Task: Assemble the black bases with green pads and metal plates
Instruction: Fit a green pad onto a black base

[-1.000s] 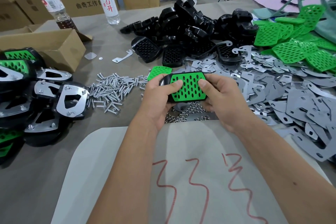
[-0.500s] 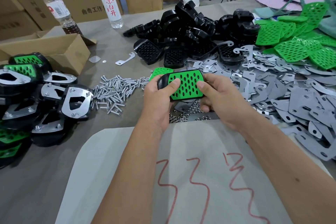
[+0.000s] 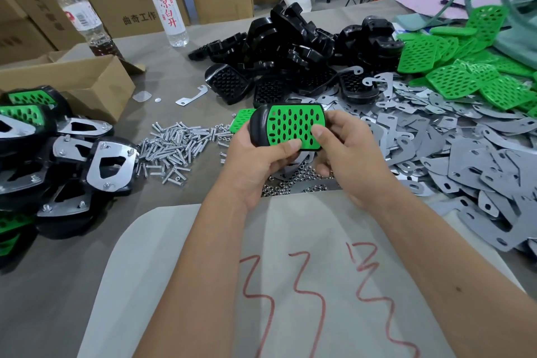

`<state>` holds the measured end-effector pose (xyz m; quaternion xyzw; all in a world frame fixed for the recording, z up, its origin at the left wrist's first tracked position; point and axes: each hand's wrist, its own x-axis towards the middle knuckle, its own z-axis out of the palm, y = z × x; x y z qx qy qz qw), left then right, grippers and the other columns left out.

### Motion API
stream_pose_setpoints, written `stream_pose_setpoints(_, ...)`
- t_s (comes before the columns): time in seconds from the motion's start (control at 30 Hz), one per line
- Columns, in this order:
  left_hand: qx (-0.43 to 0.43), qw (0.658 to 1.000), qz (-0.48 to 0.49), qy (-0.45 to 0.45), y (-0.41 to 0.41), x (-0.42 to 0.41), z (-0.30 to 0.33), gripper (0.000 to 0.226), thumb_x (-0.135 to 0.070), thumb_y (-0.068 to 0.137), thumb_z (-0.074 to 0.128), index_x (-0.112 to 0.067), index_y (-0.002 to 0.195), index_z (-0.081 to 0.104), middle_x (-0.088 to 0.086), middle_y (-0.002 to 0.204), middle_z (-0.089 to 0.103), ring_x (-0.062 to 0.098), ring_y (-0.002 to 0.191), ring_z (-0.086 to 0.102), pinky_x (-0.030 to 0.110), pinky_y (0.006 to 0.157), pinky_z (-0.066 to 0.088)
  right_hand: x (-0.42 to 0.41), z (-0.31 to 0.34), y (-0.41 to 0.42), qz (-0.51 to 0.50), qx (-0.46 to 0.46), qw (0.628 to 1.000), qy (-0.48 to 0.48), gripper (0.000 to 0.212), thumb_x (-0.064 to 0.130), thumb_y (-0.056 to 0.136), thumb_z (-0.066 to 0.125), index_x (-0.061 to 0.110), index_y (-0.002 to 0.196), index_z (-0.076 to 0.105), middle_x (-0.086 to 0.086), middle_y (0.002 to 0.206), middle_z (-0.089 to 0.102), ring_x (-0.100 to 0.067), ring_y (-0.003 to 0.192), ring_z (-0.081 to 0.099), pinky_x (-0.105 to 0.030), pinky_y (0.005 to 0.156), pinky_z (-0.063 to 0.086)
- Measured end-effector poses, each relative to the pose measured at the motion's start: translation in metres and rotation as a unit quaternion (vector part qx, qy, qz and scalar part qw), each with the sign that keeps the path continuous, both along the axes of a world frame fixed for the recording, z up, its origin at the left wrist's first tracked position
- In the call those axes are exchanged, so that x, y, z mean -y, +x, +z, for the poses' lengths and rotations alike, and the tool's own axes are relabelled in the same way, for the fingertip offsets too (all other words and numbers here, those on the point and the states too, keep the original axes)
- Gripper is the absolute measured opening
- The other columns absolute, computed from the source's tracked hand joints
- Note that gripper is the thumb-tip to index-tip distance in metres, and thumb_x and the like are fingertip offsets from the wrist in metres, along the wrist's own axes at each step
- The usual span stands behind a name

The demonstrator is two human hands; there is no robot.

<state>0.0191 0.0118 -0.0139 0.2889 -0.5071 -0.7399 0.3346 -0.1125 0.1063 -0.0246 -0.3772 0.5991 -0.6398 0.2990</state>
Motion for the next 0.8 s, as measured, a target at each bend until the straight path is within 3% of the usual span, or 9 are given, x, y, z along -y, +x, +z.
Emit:
stream_pose_setpoints(0.07, -0.007, 1.000, 0.019, 0.014, -0.0004, 0.0009, -0.0006, 0.049, 0.015, 0.079, 0.076, -0.003, 0.121, 0.062, 0.015, 0.110, 0.076, 0.027, 0.097, 0.076, 0.031, 0.076, 0.061, 0.0012, -0.0004, 0.0014, -0.003, 0.002, 1.000, -0.008, 0.016, 0.014, 0.107, 0.052, 0.015, 0.119, 0.064, -0.003, 0.103, 0.074, -0.014, 0.051, 0.049, -0.031, 0.052, 0.047)
stream_pose_setpoints(0.17, -0.037, 0.998, 0.038, 0.028, -0.0018, 0.0002, -0.0011, 0.044, 0.016, 0.078, 0.076, -0.002, 0.116, 0.064, 0.012, 0.101, 0.078, 0.023, 0.089, 0.076, 0.027, 0.071, 0.060, 0.0023, 0.0014, 0.0011, 0.020, 0.022, 0.999, -0.011, 0.017, 0.015, 0.107, 0.054, 0.012, 0.117, 0.068, 0.006, 0.072, 0.062, -0.010, 0.053, 0.050, -0.027, 0.058, 0.054)
stream_pose_setpoints(0.3, -0.047, 0.998, 0.035, 0.034, -0.0020, 0.0002, -0.0007, 0.041, 0.016, 0.081, 0.073, -0.003, 0.116, 0.064, 0.010, 0.099, 0.077, 0.018, 0.082, 0.074, 0.024, 0.066, 0.057, 0.0021, 0.0040, 0.0023, 0.033, 0.012, 0.999, 0.000, 0.018, 0.013, 0.107, 0.055, 0.007, 0.111, 0.071, -0.014, 0.078, 0.057, -0.013, 0.055, 0.052, -0.030, 0.058, 0.057)
stream_pose_setpoints(0.5, -0.025, 0.997, 0.052, 0.058, -0.0037, -0.0024, 0.0008, 0.023, 0.007, 0.083, 0.077, -0.001, 0.104, 0.071, 0.014, 0.098, 0.078, 0.019, 0.079, 0.074, 0.025, 0.066, 0.059, 0.0012, 0.0051, 0.0051, 0.049, 0.033, 0.998, -0.001, 0.018, 0.011, 0.108, 0.052, 0.008, 0.104, 0.070, 0.009, 0.059, 0.058, -0.008, 0.051, 0.044, -0.030, 0.054, 0.059)
stream_pose_setpoints(0.63, -0.012, 0.996, 0.062, 0.060, -0.0045, -0.0031, 0.0015, 0.028, 0.005, 0.083, 0.079, 0.003, 0.110, 0.070, 0.015, 0.101, 0.079, 0.019, 0.079, 0.073, 0.025, 0.065, 0.058, -0.0006, 0.0055, 0.0052, 0.067, 0.024, 0.997, -0.006, 0.023, 0.011, 0.109, 0.049, 0.007, 0.099, 0.069, 0.011, 0.054, 0.054, -0.010, 0.051, 0.043, -0.030, 0.055, 0.060)
stream_pose_setpoints(0.8, 0.004, 0.997, 0.070, 0.038, -0.0062, -0.0059, 0.0008, 0.017, 0.002, 0.081, 0.081, -0.009, 0.092, 0.075, 0.007, 0.087, 0.078, 0.017, 0.073, 0.067, 0.023, 0.060, 0.055, -0.0009, 0.0041, 0.0023, 0.090, 0.034, 0.995, -0.016, 0.024, 0.011, 0.110, 0.047, 0.005, 0.105, 0.070, 0.010, 0.053, 0.053, -0.013, 0.055, 0.041, -0.031, 0.058, 0.061)
